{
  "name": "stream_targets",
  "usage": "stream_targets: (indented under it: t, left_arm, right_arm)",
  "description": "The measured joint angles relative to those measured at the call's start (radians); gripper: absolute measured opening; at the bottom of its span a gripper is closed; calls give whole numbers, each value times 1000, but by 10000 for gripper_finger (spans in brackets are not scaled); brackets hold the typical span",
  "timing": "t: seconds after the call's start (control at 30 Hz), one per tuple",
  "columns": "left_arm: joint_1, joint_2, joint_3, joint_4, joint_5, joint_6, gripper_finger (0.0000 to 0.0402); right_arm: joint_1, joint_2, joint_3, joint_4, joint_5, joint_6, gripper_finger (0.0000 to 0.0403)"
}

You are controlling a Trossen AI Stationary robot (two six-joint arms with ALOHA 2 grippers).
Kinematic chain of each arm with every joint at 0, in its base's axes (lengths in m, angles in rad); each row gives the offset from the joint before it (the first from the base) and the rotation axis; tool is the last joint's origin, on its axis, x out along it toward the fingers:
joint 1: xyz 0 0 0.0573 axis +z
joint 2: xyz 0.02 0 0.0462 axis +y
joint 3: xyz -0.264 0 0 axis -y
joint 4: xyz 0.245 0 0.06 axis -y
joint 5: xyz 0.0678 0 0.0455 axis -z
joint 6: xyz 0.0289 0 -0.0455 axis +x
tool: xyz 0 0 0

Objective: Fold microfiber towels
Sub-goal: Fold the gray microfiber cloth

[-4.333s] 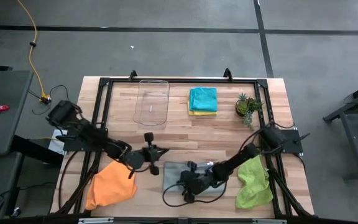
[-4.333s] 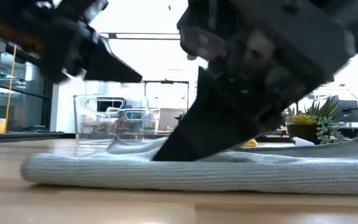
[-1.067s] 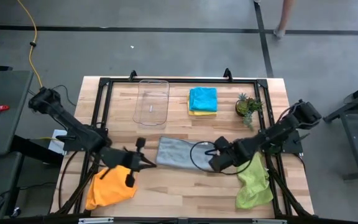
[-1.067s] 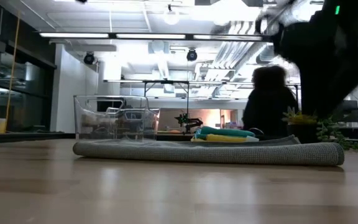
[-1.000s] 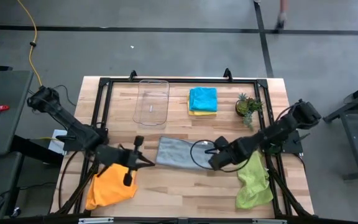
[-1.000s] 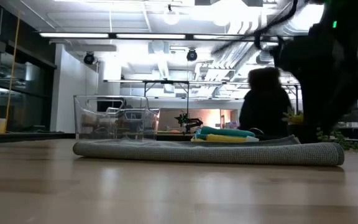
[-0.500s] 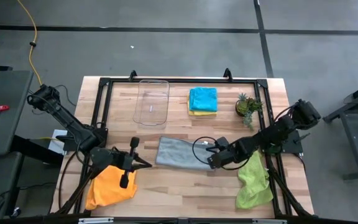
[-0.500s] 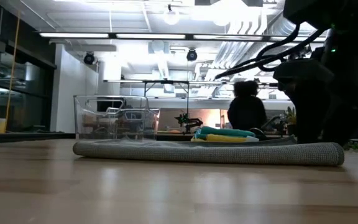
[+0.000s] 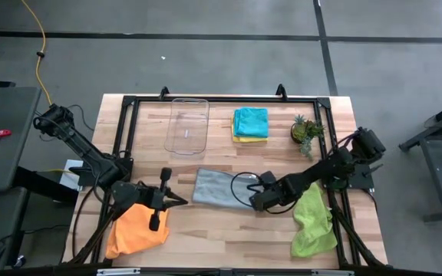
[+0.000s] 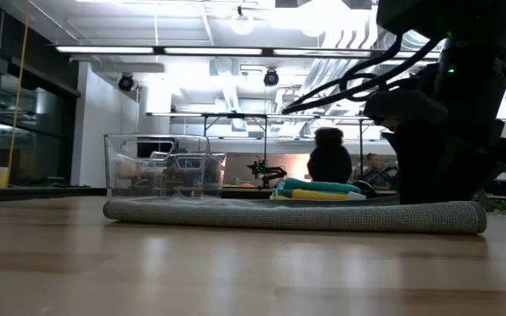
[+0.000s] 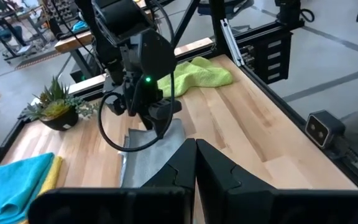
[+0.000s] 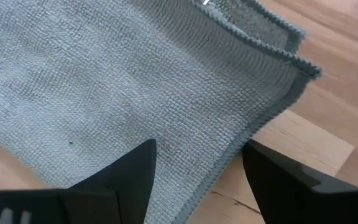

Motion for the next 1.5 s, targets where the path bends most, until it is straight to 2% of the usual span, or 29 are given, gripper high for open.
stream_targets:
  t: [0.07,0.17,0.37,0.4,0.47,0.6,0.67,0.93,1.17,1.3,1.5]
  left_arm:
    - [0,0,0,-1,-15,6,0]
    - [0,0,0,-1,-20,6,0]
    - [0,0,0,-33,-26,-18,0]
    - [0,-2,0,-37,-45,-18,0]
    - [-1,-12,0,-43,-105,-20,0]
    - [-1,-31,0,-54,-263,-34,0]
    - [-1,-45,0,-55,-298,-48,0]
    - [0,-61,0,-62,-292,-65,0]
    - [14,-61,0,-62,-292,-73,0]
    - [14,-60,0,-62,-292,-73,0]
    - [14,-60,0,-74,-267,-79,0]
  right_arm:
    - [0,0,-1,-9,3,0,217]
    - [1,0,-1,-45,9,-3,179]
    - [21,0,-3,-87,30,-54,54]
    - [24,1,-4,-91,36,-67,31]
    - [31,1,-4,-99,43,-96,9]
    - [35,-2,-3,-200,40,-100,7]
    - [41,-13,-6,-273,33,-100,3]
    - [50,-166,-6,-502,27,-49,1]
    - [47,-303,-2,-563,34,-18,1]
    - [38,-336,-2,-518,43,-2,0]
    - [28,-334,-2,-316,64,-58,0]
